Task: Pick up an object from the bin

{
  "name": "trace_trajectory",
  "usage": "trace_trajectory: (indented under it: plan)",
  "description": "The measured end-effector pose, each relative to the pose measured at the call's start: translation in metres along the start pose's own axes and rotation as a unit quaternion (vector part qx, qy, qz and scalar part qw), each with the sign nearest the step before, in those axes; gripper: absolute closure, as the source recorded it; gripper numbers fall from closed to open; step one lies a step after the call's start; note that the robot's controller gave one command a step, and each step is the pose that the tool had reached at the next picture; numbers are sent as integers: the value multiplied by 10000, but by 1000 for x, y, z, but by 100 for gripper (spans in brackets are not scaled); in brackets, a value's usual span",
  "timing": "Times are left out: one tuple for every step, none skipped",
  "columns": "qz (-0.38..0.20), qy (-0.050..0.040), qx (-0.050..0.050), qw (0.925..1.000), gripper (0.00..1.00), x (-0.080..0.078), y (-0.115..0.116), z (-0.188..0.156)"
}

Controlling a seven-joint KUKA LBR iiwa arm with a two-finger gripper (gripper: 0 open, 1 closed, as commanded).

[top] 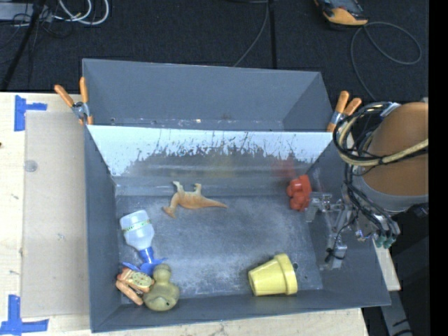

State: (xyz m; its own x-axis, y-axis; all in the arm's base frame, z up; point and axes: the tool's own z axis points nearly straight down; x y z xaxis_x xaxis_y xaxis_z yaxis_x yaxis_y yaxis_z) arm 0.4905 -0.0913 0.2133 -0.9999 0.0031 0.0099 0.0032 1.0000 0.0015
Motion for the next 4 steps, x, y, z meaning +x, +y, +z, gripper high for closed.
trace_trajectory:
  plan:
    - [-15, -42, 6, 10000, 0, -2, 0, -4]
    - [-328, -57, 9, 9994, 0, 3, 4, 29]
    - [-168, -50, 6, 9998, 0, 12, 17, 96]
    - [-707, -54, 3, 9975, 0, 13, 13, 125]
